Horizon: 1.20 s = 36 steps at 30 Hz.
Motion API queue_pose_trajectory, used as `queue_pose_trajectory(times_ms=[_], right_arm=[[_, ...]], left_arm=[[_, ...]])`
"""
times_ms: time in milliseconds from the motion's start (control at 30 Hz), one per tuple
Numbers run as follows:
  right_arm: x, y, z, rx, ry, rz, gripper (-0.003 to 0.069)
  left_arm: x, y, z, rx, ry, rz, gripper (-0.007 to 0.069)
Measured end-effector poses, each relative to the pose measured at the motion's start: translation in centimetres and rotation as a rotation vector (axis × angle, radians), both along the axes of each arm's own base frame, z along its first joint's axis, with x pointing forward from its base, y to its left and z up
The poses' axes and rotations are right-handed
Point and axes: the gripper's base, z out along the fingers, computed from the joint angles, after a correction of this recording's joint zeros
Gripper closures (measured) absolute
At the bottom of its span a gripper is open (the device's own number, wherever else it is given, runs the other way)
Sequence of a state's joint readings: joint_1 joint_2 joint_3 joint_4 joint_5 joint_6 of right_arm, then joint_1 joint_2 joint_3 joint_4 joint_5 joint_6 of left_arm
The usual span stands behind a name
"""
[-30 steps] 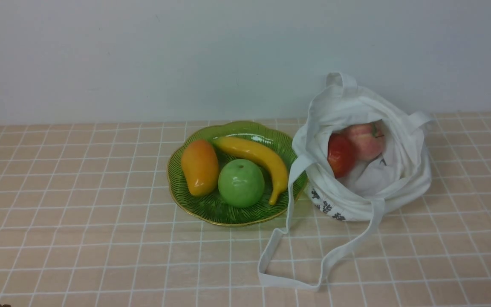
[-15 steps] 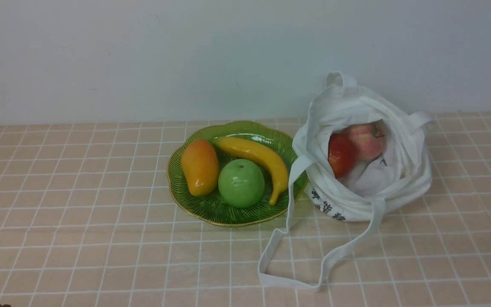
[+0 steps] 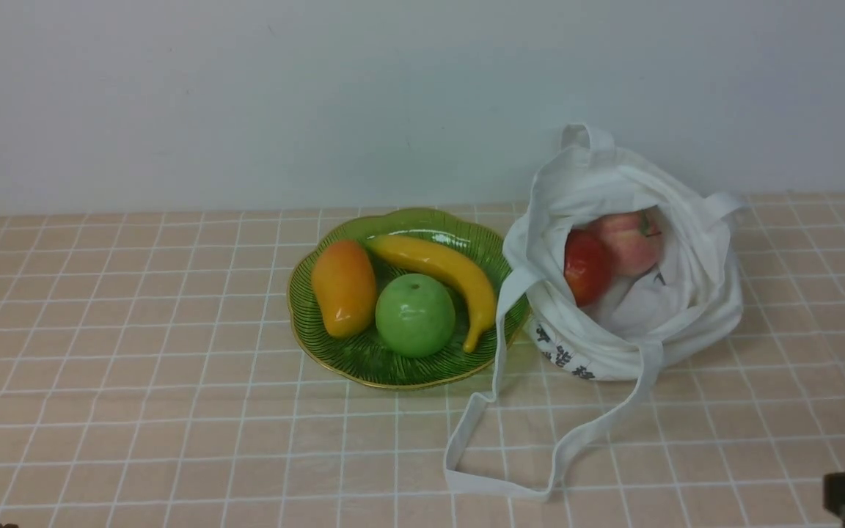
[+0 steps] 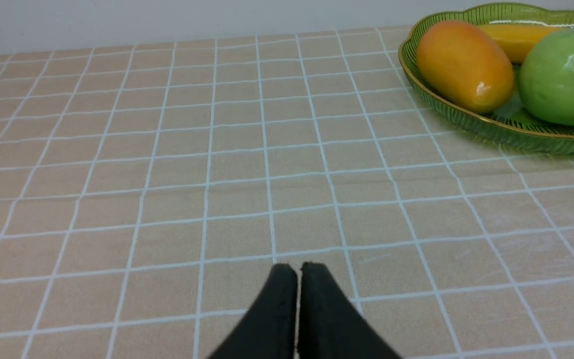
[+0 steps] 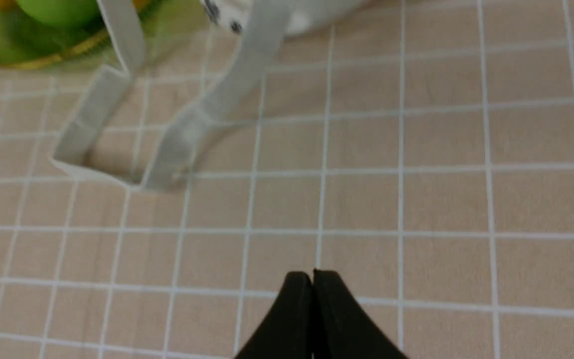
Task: Take the fruit out of the bag on the brown coffee tablecloth and place them on the plate.
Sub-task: 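Reach into the cloth bag and grasp a fruit inside it with the right gripper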
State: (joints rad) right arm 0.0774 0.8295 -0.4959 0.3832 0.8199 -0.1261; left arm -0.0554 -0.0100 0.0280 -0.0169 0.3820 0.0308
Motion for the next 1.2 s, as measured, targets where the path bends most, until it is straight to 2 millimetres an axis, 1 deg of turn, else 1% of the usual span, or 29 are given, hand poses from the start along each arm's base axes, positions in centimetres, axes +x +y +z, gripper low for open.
queue_pose_trajectory(times_ms=[33, 67, 100, 167, 267, 333, 367, 400, 433, 467, 500, 533, 567, 600, 633, 667, 700, 733, 800, 867, 900, 933, 967, 1000, 1033, 1067, 1133, 1200], right_arm=[[1.1, 0.2, -0.7, 0.005, 0.057, 0.009, 0.0673], [2.2, 0.5, -0.8, 0.011, 0.082, 0.032, 0.0673], [2.9, 0.6, -1.3, 0.015, 0.114, 0.043, 0.0673], [4.8, 1.1, -1.4, 0.035, 0.136, 0.074, 0.0671], [8.6, 1.7, -1.0, 0.071, 0.128, 0.104, 0.0645], [10.5, 1.9, -0.2, 0.069, 0.089, 0.107, 0.0620], [12.2, 2.1, 0.5, 0.061, 0.047, 0.107, 0.0594], [12.3, 2.1, 0.4, 0.060, 0.054, 0.109, 0.0589], [14.2, 2.5, 1.0, 0.044, 0.015, 0.119, 0.0548], [15.2, 2.8, 1.3, 0.033, -0.001, 0.127, 0.0524], [16.6, 3.3, 1.5, 0.022, -0.016, 0.146, 0.0484], [17.2, 3.6, 1.6, 0.016, -0.022, 0.155, 0.0463], [18.4, 4.1, 1.9, 0.007, -0.037, 0.170, 0.0417], [19.7, 4.6, 1.5, 0.000, -0.032, 0.184, 0.0376], [19.6, 4.6, 1.5, -0.001, -0.032, 0.186, 0.0376], [21.8, 5.4, 1.1, -0.004, -0.030, 0.198, 0.0284], [22.8, 5.7, 0.8, -0.001, -0.028, 0.197, 0.0237], [23.4, 5.8, 0.6, -0.001, -0.025, 0.197, 0.0207], [25.3, 6.1, 0.2, 0.005, -0.018, 0.182, 0.0122], [26.9, 6.3, -0.8, 0.012, 0.002, 0.166, 0.0039], [27.7, 6.5, -1.6, 0.016, 0.022, 0.159, 0.0011], [28.2, 6.6, -1.9, 0.021, 0.033, 0.152, -0.0008], [28.7, 6.7, -2.6, 0.023, 0.051, 0.147, -0.0017], [28.8, 6.7, -2.5, 0.027, 0.053, 0.144, -0.0019], [29.6, 6.9, -3.8, 0.038, 0.094, 0.129, -0.0029], [29.9, 6.9, -4.3, 0.045, 0.111, 0.118, -0.0031], [30.4, 7.1, -5.4, 0.062, 0.143, 0.088, -0.0032], [30.7, 7.1, -6.1, 0.076, 0.165, 0.051, -0.0032]], left_arm=[[0.0, 0.0, 0.0, 0.000, 0.000, 0.000, 0.0632], [0.0, 0.0, 0.0, 0.000, 0.000, 0.000, 0.0632], [0.0, 0.0, 0.0, 0.000, 0.000, 0.000, 0.0632], [0.0, 0.0, 0.0, 0.000, 0.000, 0.000, 0.0632], [0.0, 0.0, 0.0, 0.000, 0.000, 0.000, 0.0632], [0.0, 0.0, 0.0, 0.000, 0.000, 0.000, 0.0632], [0.0, 0.0, 0.0, 0.000, 0.000, 0.000, 0.0632], [0.0, 0.0, 0.0, 0.000, 0.000, 0.000, 0.0632], [0.0, 0.0, 0.0, 0.000, 0.000, 0.000, 0.0632], [0.0, 0.0, 0.0, 0.000, 0.000, 0.000, 0.0632], [0.0, 0.0, 0.0, 0.000, 0.000, 0.000, 0.0632], [0.0, 0.0, 0.0, 0.000, 0.000, 0.000, 0.0632], [0.0, 0.0, 0.0, 0.000, 0.000, 0.000, 0.0632], [0.0, 0.0, 0.0, 0.000, 0.000, 0.000, 0.0632], [0.0, 0.0, 0.0, 0.000, 0.000, 0.000, 0.0632], [0.0, 0.0, 0.0, 0.000, 0.000, 0.000, 0.0632], [0.0, 0.0, 0.0, 0.000, 0.000, 0.000, 0.0632], [0.0, 0.0, 0.0, 0.000, 0.000, 0.000, 0.0632], [0.0, 0.0, 0.0, 0.000, 0.000, 0.000, 0.0632], [0.0, 0.0, 0.0, 0.000, 0.000, 0.000, 0.0632], [0.0, 0.0, 0.0, 0.000, 0.000, 0.000, 0.0632], [0.0, 0.0, 0.0, 0.000, 0.000, 0.000, 0.0632], [0.0, 0.0, 0.0, 0.000, 0.000, 0.000, 0.0632], [0.0, 0.0, 0.0, 0.000, 0.000, 0.000, 0.0632], [0.0, 0.0, 0.0, 0.000, 0.000, 0.000, 0.0632], [0.0, 0.0, 0.0, 0.000, 0.000, 0.000, 0.0632], [0.0, 0.0, 0.0, 0.000, 0.000, 0.000, 0.0632], [0.0, 0.0, 0.0, 0.000, 0.000, 0.000, 0.0632]])
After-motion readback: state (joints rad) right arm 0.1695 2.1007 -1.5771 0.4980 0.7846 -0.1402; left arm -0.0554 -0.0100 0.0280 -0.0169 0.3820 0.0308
